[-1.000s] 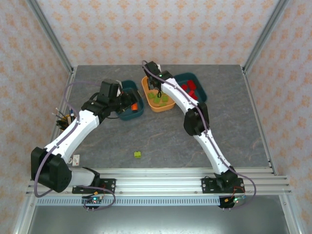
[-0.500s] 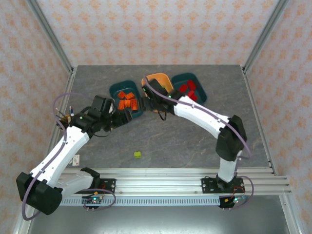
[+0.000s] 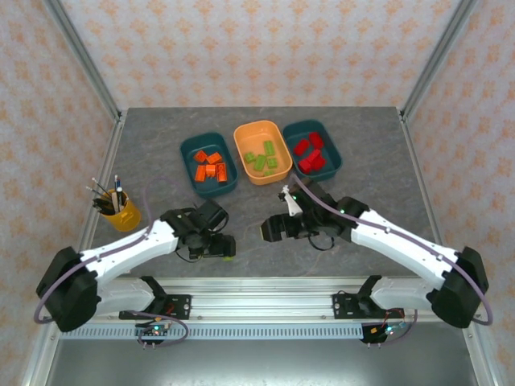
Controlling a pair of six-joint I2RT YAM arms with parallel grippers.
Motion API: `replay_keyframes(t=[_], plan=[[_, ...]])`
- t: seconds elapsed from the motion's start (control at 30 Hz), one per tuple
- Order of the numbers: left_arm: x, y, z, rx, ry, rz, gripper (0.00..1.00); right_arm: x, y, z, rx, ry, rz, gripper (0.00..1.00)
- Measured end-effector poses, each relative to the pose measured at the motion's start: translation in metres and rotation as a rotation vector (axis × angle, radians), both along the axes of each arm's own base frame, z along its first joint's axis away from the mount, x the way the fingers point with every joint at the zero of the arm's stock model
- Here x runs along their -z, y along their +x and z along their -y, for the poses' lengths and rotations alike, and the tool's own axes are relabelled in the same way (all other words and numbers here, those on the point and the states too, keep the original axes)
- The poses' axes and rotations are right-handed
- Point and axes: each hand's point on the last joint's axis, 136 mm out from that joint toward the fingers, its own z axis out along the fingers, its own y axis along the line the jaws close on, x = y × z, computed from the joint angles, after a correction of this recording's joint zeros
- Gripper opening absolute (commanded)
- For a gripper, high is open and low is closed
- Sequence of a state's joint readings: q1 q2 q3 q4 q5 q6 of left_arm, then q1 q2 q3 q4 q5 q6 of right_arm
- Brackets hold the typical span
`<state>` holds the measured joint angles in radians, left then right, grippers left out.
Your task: Sort the legos into containers by color
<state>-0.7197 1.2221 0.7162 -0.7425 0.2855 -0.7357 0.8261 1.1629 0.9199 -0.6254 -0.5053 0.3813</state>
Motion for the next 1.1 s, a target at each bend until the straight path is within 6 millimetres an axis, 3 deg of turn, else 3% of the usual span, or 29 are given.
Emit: replay_keyframes(t=[0.17, 0.33, 0.6, 0.77, 0.9, 1.0, 1.1], plan=[[0.021, 0.001, 0.009, 0.015, 0.065, -0.036, 0.75, 0.005, -0.012, 0.009, 0.003, -0.002, -0.031, 0.88], [0.027, 0.006, 0.020, 0.021, 0.094, -0.032, 0.69, 0.013, -0.016, 0.013, 0.002, -0.018, -0.049, 0.88], [0.036, 0.010, 0.023, 0.000, 0.132, -0.037, 0.43, 0.020, -0.019, 0.016, 0.002, -0.032, -0.061, 0.86], [0.032, 0.015, 0.026, -0.009, 0.133, -0.019, 0.38, 0.020, -0.019, 0.017, 0.004, -0.034, -0.059, 0.84], [0.015, 0.027, 0.033, -0.013, 0.130, 0.015, 0.38, 0.017, -0.014, 0.020, 0.023, -0.041, -0.032, 0.82], [-0.018, 0.053, 0.050, -0.035, 0.075, 0.079, 0.38, 0.009, -0.003, 0.024, 0.068, -0.052, 0.012, 0.81], [-0.058, 0.091, 0.065, -0.075, 0.002, 0.160, 0.38, -0.009, 0.019, 0.029, 0.147, -0.044, 0.073, 0.79]])
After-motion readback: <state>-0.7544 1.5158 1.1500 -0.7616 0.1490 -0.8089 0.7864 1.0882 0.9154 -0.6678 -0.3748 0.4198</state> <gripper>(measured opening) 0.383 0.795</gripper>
